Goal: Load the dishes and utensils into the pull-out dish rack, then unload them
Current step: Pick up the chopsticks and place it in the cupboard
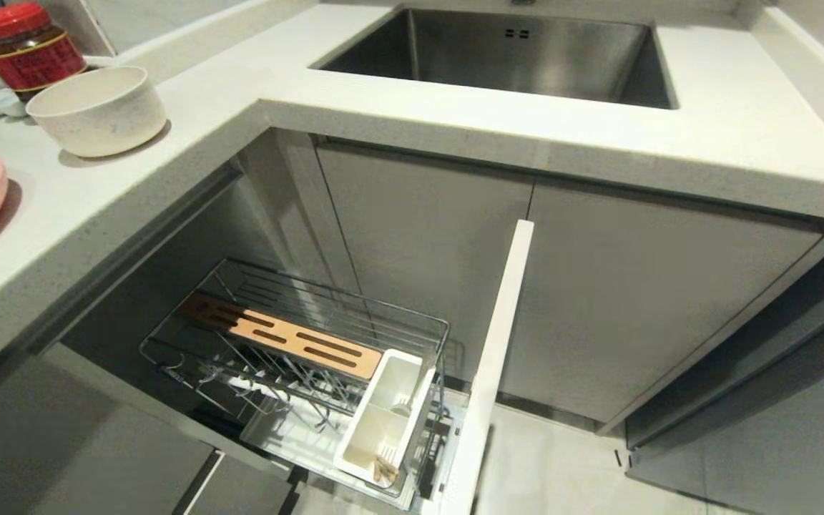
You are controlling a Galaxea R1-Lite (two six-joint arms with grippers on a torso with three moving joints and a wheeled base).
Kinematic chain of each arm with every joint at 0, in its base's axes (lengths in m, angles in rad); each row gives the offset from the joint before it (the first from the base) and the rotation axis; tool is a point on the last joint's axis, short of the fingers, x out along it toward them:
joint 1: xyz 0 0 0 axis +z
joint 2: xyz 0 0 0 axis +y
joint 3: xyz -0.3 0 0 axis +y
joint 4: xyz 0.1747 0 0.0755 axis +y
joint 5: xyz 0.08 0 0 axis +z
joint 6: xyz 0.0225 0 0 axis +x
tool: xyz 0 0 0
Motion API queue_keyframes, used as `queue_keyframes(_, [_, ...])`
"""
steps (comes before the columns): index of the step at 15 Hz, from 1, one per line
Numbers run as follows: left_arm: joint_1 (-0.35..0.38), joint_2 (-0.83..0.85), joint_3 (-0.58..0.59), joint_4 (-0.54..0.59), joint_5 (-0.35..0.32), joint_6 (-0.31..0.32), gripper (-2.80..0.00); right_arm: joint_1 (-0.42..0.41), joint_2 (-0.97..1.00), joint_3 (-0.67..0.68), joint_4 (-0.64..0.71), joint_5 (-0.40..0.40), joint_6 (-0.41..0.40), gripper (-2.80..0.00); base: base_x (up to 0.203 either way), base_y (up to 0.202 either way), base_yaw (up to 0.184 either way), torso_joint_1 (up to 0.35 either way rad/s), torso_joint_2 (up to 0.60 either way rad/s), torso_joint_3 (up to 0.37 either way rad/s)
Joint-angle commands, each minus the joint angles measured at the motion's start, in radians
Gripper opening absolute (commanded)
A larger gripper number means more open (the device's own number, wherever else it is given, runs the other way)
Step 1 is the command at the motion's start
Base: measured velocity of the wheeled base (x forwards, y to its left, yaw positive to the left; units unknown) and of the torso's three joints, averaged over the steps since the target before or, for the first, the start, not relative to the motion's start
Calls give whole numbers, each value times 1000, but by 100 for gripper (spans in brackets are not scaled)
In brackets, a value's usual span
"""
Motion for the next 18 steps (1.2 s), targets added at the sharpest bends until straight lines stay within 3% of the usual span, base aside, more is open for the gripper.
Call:
queue_keyframes(1, [0, 1, 9, -2, 1, -1, -280, 0, 1, 26, -1, 0, 0, -280, 0, 0, 0, 5, 4, -201])
queue_keyframes(10, [0, 1, 10, -4, 10, -22, -280, 0, 1, 26, -1, 0, 0, -280, 0, 0, 0, 0, 1, -56])
queue_keyframes(12, [0, 1, -13, -18, 6, 13, -280, 0, 1, 26, -1, 0, 1, -280, 0, 0, 0, 0, 0, 0])
queue_keyframes(15, [1, 3, -221, -31, 9, 22, -280, 0, 1, 26, -1, 0, 0, -280, 0, 0, 0, 0, 0, 0])
queue_keyframes(18, [3, 43, -623, 183, 9, 32, -280, 0, 1, 26, -1, 0, 0, -280, 0, 0, 0, 0, 0, 0])
